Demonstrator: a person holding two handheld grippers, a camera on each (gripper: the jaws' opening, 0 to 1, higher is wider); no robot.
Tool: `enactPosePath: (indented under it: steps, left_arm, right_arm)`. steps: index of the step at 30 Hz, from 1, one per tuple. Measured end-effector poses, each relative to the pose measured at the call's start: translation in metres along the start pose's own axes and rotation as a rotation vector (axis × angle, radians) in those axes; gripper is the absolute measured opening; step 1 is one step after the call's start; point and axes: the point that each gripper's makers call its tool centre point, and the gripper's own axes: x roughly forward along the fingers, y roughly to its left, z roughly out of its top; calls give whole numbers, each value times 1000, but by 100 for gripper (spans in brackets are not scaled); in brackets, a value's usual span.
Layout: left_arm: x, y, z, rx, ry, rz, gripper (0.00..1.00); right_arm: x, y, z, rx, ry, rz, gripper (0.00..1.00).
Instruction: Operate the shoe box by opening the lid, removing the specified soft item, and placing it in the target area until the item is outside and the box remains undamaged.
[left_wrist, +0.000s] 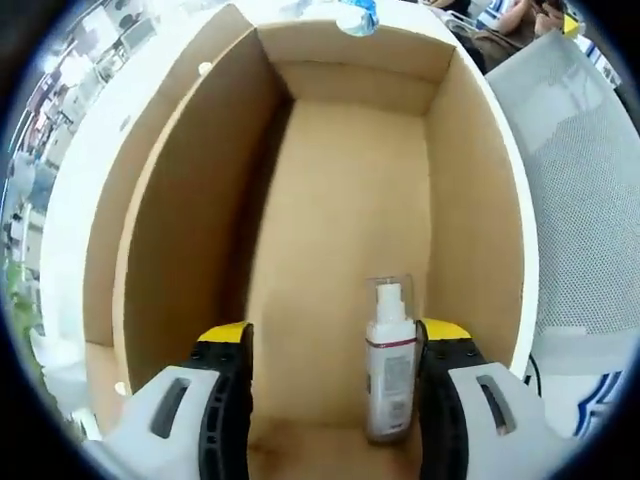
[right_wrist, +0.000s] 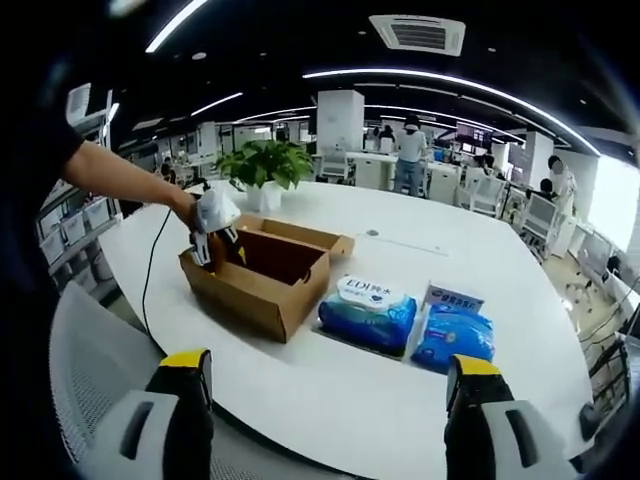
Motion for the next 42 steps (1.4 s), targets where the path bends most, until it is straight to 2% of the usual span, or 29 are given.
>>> enactPosePath:
  steps: [4,11,15,24,30,37,42]
  left_arm:
    - [-4,6,-2,-22,-11,25,64]
    - [-5,1,-14,-65,-15,23,63]
    - [-5,-2,-25,-45,19,27,60]
    - [-8,-2,-34,-25,36,32,55]
    - [-5,-6,-38,-20,41,7,47]
    - [-1,-12,-43,42,57,-7,30]
    - [-1,-12,-43,41,62,-9,28]
  right_arm:
    - [2,1,0,-3,2,3,97]
    - [3,1,0,-7,4,5,96]
    - [4,2,1,-9,2,8,96]
    - [4,2,0,-14,4,8,94]
    - [4,2,0,-12,1,4,94]
    - [5,4,-1,-13,4,5,94]
    - [6,3,0,-14,5,4,93]
